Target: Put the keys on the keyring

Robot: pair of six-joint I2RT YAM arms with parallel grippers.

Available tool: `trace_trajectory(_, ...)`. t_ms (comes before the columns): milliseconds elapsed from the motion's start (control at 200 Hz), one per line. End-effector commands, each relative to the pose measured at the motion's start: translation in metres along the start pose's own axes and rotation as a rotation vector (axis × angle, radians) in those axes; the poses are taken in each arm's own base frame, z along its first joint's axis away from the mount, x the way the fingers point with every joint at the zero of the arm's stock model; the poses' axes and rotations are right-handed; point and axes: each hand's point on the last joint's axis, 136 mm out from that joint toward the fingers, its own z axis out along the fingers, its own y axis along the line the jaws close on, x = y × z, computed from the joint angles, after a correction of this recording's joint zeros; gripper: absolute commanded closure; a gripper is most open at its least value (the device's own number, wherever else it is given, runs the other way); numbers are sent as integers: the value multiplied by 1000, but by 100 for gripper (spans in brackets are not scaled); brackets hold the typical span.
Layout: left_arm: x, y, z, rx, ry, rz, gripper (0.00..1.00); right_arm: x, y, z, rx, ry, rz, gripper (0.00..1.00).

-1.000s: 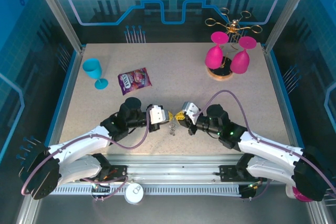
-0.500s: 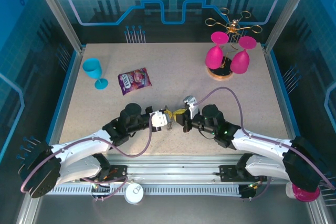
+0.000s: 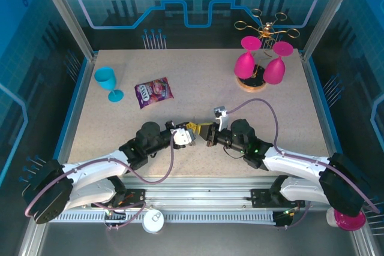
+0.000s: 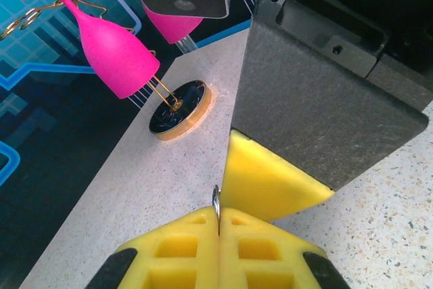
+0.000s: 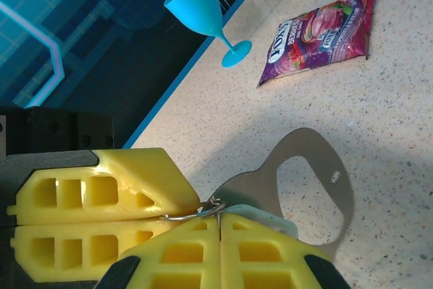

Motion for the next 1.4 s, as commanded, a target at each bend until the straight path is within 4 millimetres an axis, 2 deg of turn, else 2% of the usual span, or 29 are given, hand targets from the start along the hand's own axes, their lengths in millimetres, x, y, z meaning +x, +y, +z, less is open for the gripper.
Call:
trace_trajectory(0,-15,-6,0,10,-75,7,100,-14,-5,-1,13,-81,80,100)
trace_trajectory(310,-5,5,4,-65,-37,-36,100,-21,-4,-5,-10,-121,166,100)
trace_trajectory(715,-10,1,2,-49,-80,-71,100,-21,-9,-9,-6,-147,199,100)
trace_trajectory(921,-17,4,1,-60,-113,-97,100,-21,-4,-8,-34,-143,195,100)
trace_trajectory(1286,-22,1,-1,-40,-142,-108,100,-22,5,-6,-79,-135,187,81)
trace_trajectory(1396,-21,1,-1,-40,-141,-112,100,-22,5,-7,-76,-135,183,80)
